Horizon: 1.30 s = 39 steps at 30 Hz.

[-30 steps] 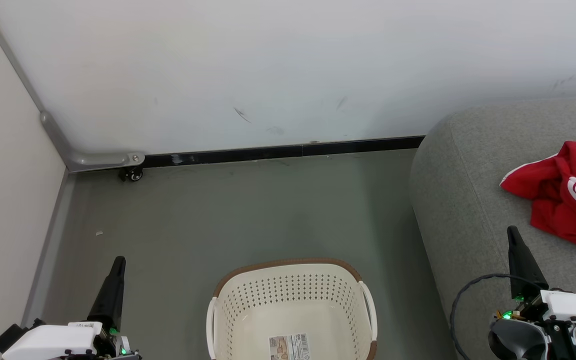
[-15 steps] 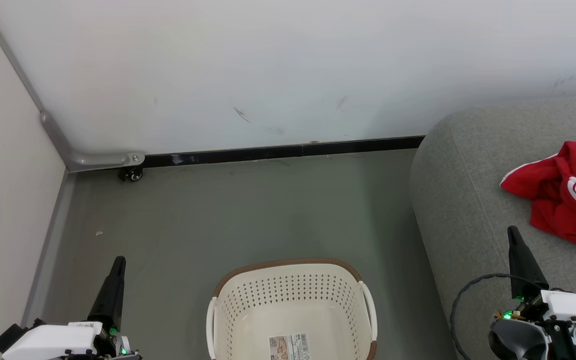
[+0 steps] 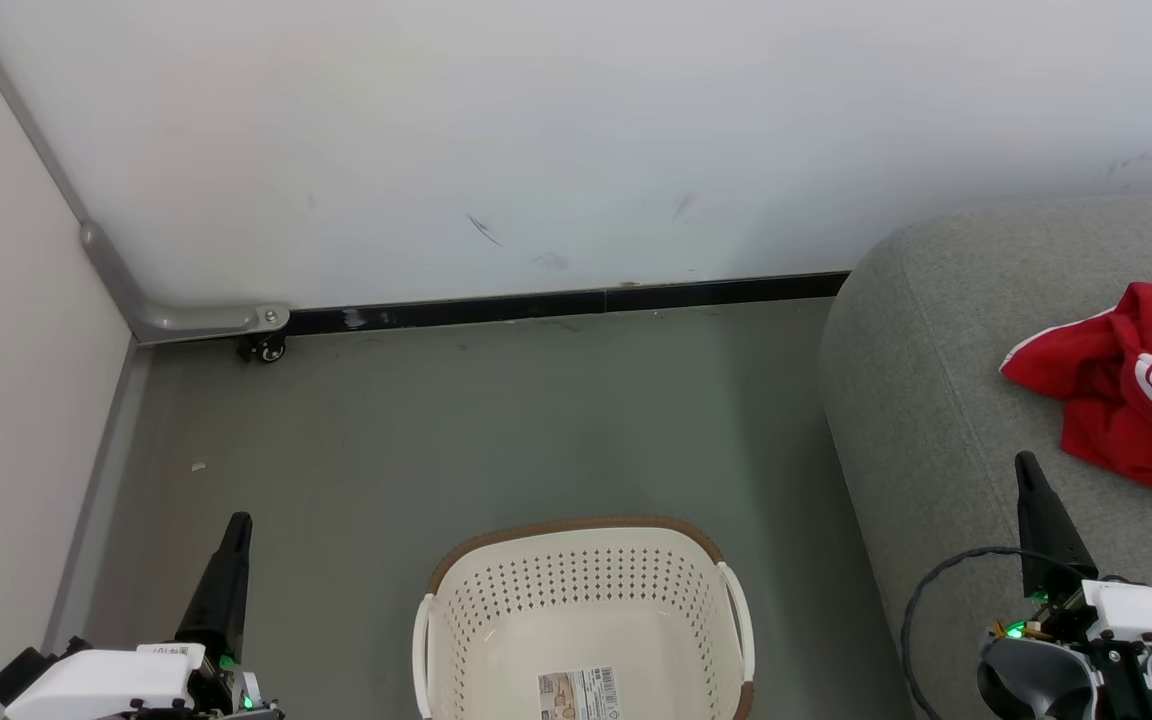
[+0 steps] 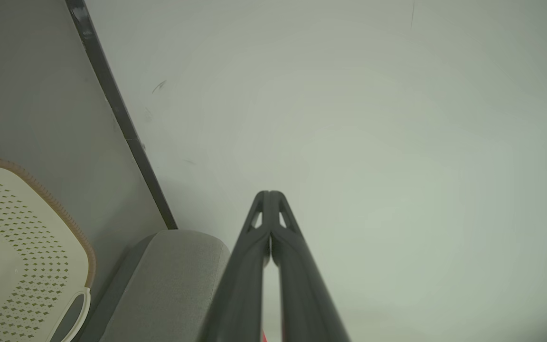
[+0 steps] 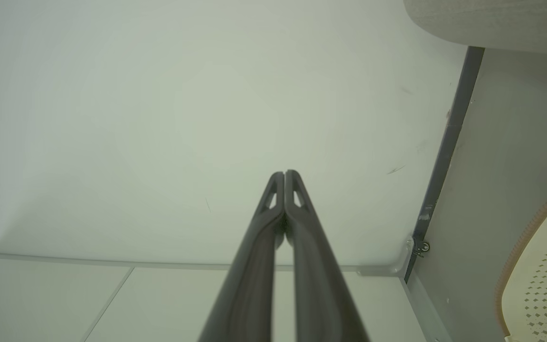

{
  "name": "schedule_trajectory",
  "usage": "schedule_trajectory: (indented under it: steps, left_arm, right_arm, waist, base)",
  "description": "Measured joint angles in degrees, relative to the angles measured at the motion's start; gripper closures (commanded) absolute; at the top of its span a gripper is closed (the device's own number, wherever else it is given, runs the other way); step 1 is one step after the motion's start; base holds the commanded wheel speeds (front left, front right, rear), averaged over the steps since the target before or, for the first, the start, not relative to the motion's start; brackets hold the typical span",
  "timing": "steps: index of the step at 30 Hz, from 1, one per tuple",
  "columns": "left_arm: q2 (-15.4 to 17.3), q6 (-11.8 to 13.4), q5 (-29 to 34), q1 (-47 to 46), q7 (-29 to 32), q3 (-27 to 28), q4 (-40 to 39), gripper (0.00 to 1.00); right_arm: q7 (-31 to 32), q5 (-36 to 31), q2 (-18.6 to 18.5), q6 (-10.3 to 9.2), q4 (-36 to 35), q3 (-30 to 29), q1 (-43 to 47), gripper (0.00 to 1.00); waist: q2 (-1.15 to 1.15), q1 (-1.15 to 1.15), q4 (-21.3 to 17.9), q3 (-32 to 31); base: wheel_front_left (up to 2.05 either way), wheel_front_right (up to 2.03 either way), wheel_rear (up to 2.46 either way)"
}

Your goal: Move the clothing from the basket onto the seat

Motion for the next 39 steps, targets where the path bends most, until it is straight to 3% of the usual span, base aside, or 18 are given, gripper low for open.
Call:
schedule_trajectory:
  steps: [39]
  left_arm:
    - [0.00, 0.00, -0.01, 0.00, 0.00, -0.05, -0.08, 1.00]
  right_arm:
    - [0.32, -0.05, 0.05, 0.00, 0.03, -0.20, -0.01, 1.00]
  waist:
    - [0.00, -0.01, 0.00, 0.00]
  base:
    - [0.00, 0.00, 0.00]
